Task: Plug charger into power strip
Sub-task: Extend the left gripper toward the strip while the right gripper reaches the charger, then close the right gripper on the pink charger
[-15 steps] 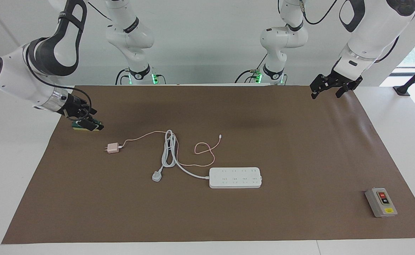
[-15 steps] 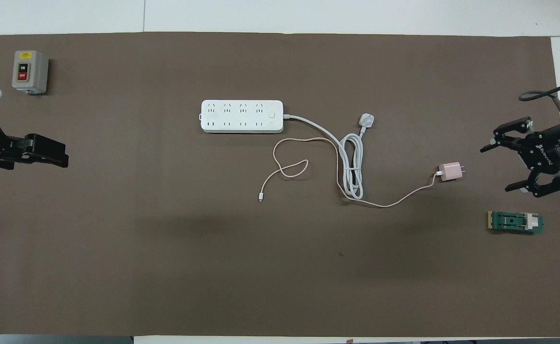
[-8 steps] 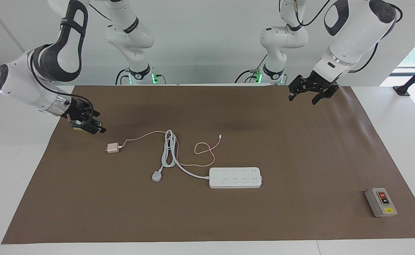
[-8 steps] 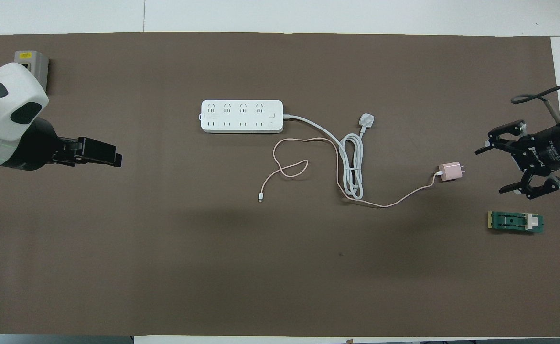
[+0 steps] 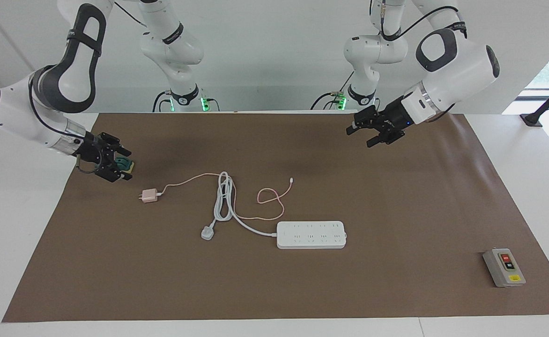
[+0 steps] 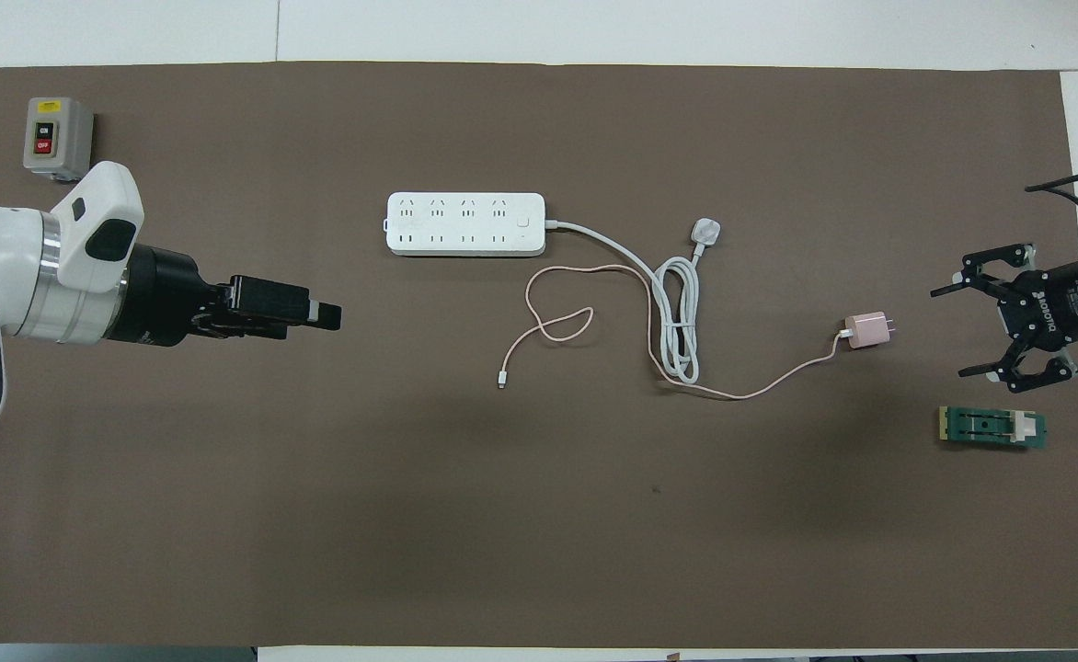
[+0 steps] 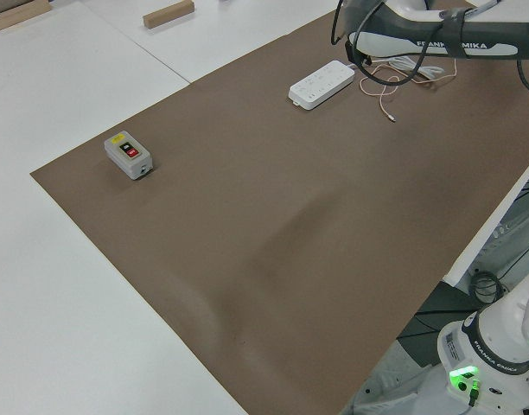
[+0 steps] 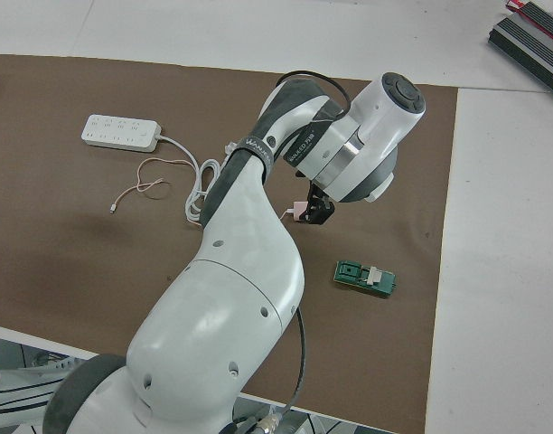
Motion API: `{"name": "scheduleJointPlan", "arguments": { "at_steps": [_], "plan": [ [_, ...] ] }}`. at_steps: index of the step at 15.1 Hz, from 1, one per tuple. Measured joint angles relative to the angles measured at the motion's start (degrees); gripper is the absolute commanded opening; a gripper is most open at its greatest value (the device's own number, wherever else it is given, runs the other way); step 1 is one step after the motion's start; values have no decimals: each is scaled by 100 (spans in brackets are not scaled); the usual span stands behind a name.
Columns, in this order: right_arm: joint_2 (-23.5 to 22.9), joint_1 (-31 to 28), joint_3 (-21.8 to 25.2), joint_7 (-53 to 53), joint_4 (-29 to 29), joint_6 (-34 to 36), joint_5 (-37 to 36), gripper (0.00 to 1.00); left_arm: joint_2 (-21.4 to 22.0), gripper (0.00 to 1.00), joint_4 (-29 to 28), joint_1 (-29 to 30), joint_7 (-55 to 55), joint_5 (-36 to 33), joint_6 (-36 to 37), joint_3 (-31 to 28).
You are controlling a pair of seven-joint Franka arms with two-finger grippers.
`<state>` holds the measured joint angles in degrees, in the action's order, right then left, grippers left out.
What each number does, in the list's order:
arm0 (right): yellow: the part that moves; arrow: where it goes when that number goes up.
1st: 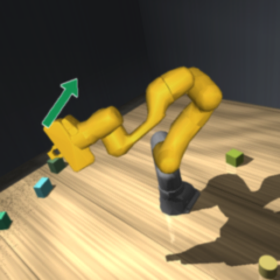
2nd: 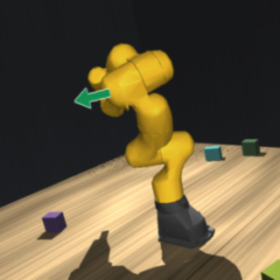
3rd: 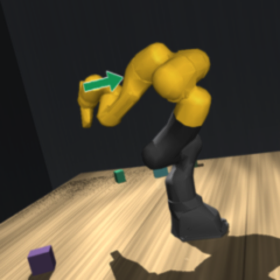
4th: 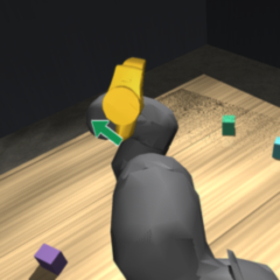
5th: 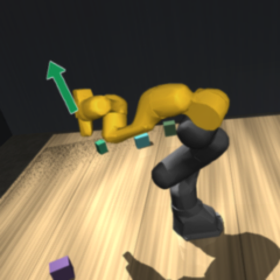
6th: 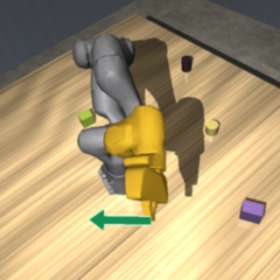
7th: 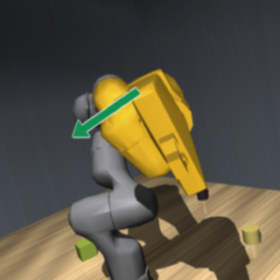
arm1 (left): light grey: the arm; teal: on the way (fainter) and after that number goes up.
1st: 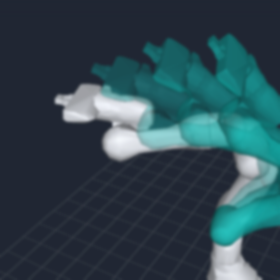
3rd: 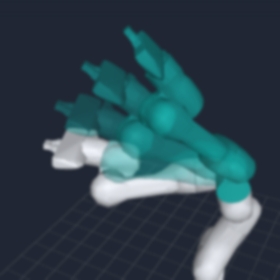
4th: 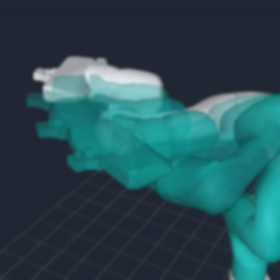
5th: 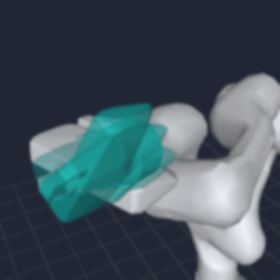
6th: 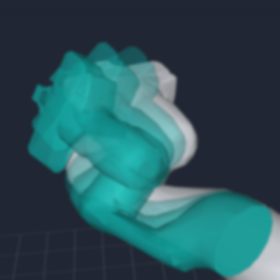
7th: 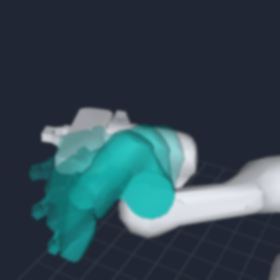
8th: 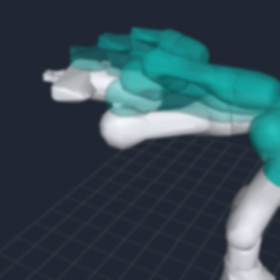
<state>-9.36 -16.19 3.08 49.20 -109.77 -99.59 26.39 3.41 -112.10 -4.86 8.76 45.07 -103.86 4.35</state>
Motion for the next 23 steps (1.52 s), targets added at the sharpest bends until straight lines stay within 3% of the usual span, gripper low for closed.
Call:
{"name": "scheduleJointPlan", "arguments": {
  "at_steps": [6, 9, 12, 15, 18, 23],
  "plan": [
    [-445, -210, -15, -31, -32, -54, 229, 100, -187, 100, -611, -121, 721, 2123, -62, 18],
    [-586, -199, -28, -570, -48, -241, 230, 100, -389, 100, -774, -360, 1192, 3093, -90, 18],
    [-904, -196, -31, -940, -60, -385, 344, 100, -800, 100, -855, -570, 2127, 3986, -112, 24],
    [-1186, -197, -31, -1311, -58, -438, 563, 100, -1496, 100, -884, -707, 3333, 4889, -75, 28],
    [-1279, -195, -35, -1423, -53, -541, 686, 100, -1877, 100, -835, -935, 3798, 5362, -79, 34],
    [-1341, -136, -45, -1565, -53, -655, 842, 100, -1926, 100, -818, -1003, 3928, 5625, -146, 33]
  ]
}}
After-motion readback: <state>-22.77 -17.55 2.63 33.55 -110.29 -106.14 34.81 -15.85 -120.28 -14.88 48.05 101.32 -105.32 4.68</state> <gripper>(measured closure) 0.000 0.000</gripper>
